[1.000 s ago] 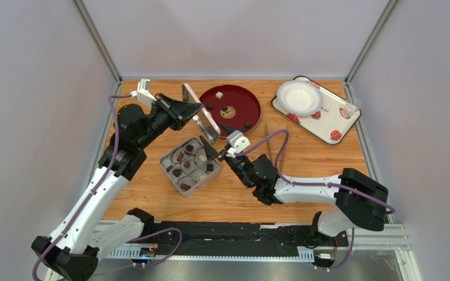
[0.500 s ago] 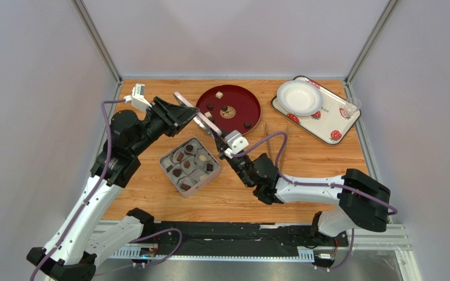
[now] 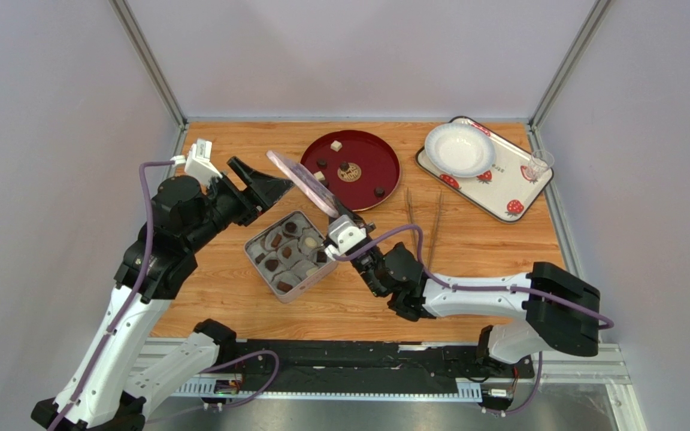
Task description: Pack the chocolate
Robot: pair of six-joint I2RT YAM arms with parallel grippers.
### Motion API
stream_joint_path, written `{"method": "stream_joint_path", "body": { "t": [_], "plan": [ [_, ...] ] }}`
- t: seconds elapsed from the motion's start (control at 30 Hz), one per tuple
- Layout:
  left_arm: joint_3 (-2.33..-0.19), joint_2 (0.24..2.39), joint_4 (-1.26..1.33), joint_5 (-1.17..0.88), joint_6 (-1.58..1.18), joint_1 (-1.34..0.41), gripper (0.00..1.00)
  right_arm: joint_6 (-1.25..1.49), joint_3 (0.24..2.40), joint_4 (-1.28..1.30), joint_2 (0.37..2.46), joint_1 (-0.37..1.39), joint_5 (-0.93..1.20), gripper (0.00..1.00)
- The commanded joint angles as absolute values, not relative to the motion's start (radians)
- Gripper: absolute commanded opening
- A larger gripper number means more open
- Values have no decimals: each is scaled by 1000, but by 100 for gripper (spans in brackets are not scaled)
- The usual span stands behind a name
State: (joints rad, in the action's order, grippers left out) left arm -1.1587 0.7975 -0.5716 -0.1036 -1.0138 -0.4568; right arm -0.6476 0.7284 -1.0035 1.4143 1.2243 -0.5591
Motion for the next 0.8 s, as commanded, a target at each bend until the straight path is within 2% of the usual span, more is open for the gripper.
{"method": "stream_joint_path", "body": {
  "t": [0.0, 0.17, 0.33, 0.53, 0.67, 0.77],
  "plan": [
    [-1186, 805, -614, -114, -992, -460, 80, -828, 768, -1110, 1466, 1264, -650, 0],
    [-1172, 825, -615, -126, -1000, -460, 80, -948, 805, -1156, 1540, 1304, -716, 0],
    [-1151, 838, -646, -97, -986, -460, 80, -1118, 844, -1316, 1641, 1335, -790, 0],
    [-1098, 836, -658, -64, -986, -460, 79, -1192, 862, -1371, 1692, 1356, -805, 0],
    [-1097, 850, -663, -43, -973, -460, 74, -1255, 874, -1408, 1721, 1364, -813, 0],
    [-1104, 865, -660, -40, -968, -460, 66, -1301, 884, -1448, 1752, 1370, -818, 0]
  ]
}}
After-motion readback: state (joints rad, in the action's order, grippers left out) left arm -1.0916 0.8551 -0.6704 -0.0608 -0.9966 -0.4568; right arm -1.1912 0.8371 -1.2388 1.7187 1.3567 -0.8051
